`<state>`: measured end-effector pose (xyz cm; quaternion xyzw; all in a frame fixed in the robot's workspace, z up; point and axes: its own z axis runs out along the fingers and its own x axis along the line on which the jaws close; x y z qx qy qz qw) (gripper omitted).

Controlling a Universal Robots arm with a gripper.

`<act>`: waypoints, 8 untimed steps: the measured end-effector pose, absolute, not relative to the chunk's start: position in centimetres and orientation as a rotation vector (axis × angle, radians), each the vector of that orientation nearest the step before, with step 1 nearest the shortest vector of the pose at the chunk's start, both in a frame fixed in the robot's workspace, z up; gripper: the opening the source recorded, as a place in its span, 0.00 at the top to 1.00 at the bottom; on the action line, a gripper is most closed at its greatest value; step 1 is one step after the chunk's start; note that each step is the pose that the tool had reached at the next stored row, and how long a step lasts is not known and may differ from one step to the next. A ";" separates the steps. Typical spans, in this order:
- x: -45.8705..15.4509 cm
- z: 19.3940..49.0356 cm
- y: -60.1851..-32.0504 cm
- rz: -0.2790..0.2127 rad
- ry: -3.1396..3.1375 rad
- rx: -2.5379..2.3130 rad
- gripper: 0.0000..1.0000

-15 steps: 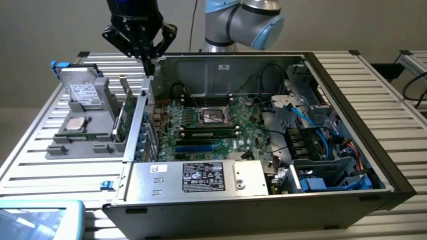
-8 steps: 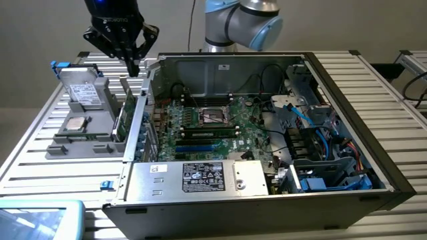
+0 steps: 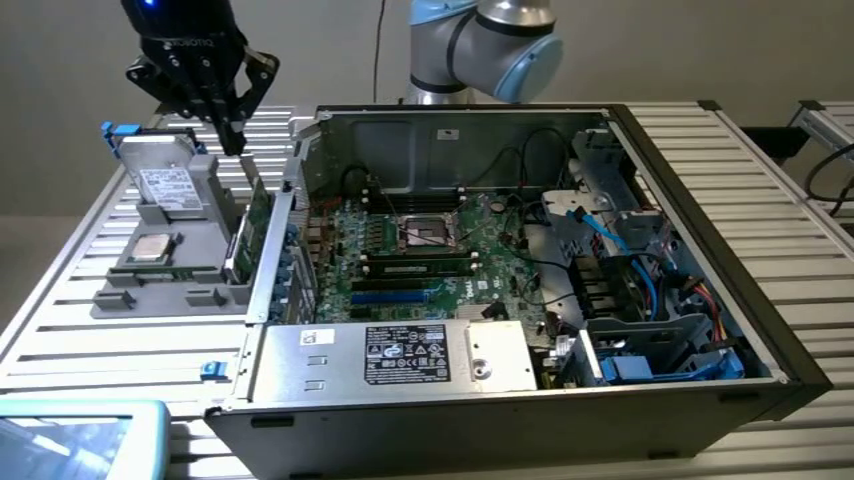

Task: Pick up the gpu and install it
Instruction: 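Reach for the gpu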

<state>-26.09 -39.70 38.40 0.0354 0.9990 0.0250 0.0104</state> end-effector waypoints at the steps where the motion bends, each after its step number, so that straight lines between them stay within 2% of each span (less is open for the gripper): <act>1: -26.4 38.3 -39.6 0.078 3.118 0.111 0.88; 8: -27.5 37.6 -39.0 0.079 3.118 0.111 0.88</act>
